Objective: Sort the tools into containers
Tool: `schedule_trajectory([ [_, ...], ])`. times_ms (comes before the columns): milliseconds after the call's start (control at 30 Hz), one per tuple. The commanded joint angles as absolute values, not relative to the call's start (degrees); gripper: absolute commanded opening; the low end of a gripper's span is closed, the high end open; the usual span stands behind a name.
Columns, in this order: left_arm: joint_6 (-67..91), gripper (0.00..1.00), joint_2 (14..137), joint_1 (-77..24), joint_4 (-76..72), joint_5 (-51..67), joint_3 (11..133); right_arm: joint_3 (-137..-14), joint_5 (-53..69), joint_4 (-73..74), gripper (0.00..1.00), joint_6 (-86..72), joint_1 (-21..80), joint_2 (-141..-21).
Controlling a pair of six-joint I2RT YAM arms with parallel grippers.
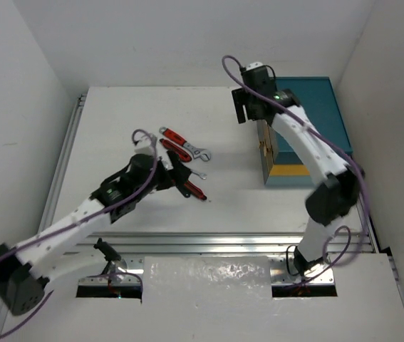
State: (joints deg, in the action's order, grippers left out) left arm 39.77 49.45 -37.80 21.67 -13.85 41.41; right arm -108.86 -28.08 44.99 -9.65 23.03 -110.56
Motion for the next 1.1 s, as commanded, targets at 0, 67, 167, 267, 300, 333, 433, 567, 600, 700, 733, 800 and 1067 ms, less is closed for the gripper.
schedule_trajectory([
  [0,41.5,1.00,61.2,-37.8,-1.2,-3.2,45.8,-104.3,-19.9,44.2,0.85,-14.0,26.5,-89.3],
  [67,42.8,1.00,67.4,-37.1,-8.2,0.7,50.5,-97.6,-15.9,43.5,0.99,-16.1,26.5,-82.7],
  [167,47.0,1.00,84.7,-32.8,-17.6,11.0,58.2,-86.9,-9.8,41.7,0.99,-18.5,26.6,-69.4],
  [267,51.7,1.00,99.0,-31.0,-25.1,17.0,68.5,-79.6,-3.9,42.7,0.99,-20.4,26.5,-58.2],
  [300,53.3,1.00,102.6,-30.8,-26.5,17.3,71.9,-76.2,-0.6,42.5,0.99,-21.2,26.5,-53.1],
  [333,54.0,1.00,106.5,-30.6,-27.5,19.0,78.7,-74.7,1.0,42.5,0.99,-22.1,26.5,-50.7],
  [433,58.5,0.98,121.6,-30.1,-32.9,24.0,93.0,-70.0,6.5,42.3,0.99,-25.9,26.5,-43.3],
  [567,63.7,0.92,141.4,-29.7,-36.7,27.0,111.1,-62.7,13.7,38.9,0.99,-31.6,26.5,-36.8],
  [600,64.2,0.92,143.9,-29.6,-36.4,26.5,116.8,-60.5,15.9,38.6,0.99,-31.9,26.6,-36.1],
  [700,66.0,0.92,153.2,-29.4,-34.1,25.1,126.0,-60.6,16.9,41.2,0.99,-31.2,26.5,-34.8],
  [733,66.8,0.92,154.1,-29.4,-35.1,24.9,126.7,-60.6,16.7,41.5,0.99,-31.1,26.5,-33.8],
  [800,69.4,0.90,156.2,-29.4,-37.5,24.4,129.6,-61.6,17.1,42.2,0.99,-30.9,26.6,-33.2],
  [1067,73.5,0.84,164.6,-31.0,-38.8,22.7,139.7,-62.0,19.1,43.6,0.99,-30.3,26.5,-32.0],
])
